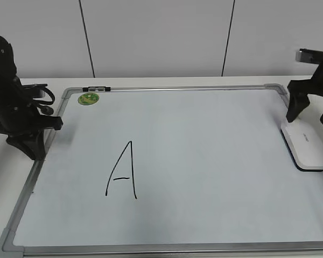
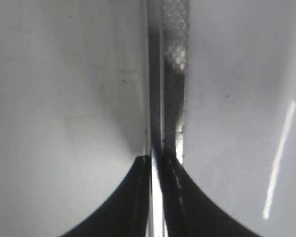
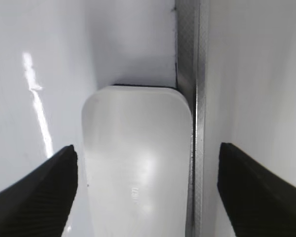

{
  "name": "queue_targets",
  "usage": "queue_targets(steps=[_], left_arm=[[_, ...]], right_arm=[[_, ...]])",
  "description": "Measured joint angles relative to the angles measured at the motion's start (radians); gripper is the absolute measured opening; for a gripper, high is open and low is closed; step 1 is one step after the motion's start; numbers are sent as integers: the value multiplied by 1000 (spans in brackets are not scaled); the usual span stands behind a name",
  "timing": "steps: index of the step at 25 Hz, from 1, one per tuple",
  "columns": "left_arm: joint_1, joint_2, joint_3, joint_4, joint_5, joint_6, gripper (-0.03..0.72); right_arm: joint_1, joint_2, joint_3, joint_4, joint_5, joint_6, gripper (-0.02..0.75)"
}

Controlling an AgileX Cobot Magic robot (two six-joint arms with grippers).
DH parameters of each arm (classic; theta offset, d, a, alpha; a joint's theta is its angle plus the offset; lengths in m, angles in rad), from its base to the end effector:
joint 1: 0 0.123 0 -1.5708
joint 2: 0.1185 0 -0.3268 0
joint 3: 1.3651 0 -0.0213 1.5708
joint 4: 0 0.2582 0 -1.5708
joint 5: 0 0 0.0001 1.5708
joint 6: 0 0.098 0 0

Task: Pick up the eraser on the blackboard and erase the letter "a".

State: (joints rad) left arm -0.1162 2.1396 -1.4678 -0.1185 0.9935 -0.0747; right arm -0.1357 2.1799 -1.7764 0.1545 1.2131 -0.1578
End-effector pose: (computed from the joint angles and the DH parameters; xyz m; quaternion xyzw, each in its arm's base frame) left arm 0.4299 -0.0600 0.1534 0.0118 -0.9987 0.0489 0.0083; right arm 0.4712 -0.0501 0.2101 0.0145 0.9970 0.0690 0.0311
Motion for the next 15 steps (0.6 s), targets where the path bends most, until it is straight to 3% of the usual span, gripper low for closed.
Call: queue_targets(steps=[3,6,12,15], left_arm=[[0,-11,2,10,-6,0,78],[0,-37,2,29,-7,0,151],[0,-87,4,60,-6,0,428],[0,-130,4,72,-4,0,504]], right_arm=[[-2,-22,-13,5,1,7,662],[-2,-32,-14,17,2,7,661],[-2,-43,-14,49,2,7,657],[-2,-70,-14,63,2,7,638]])
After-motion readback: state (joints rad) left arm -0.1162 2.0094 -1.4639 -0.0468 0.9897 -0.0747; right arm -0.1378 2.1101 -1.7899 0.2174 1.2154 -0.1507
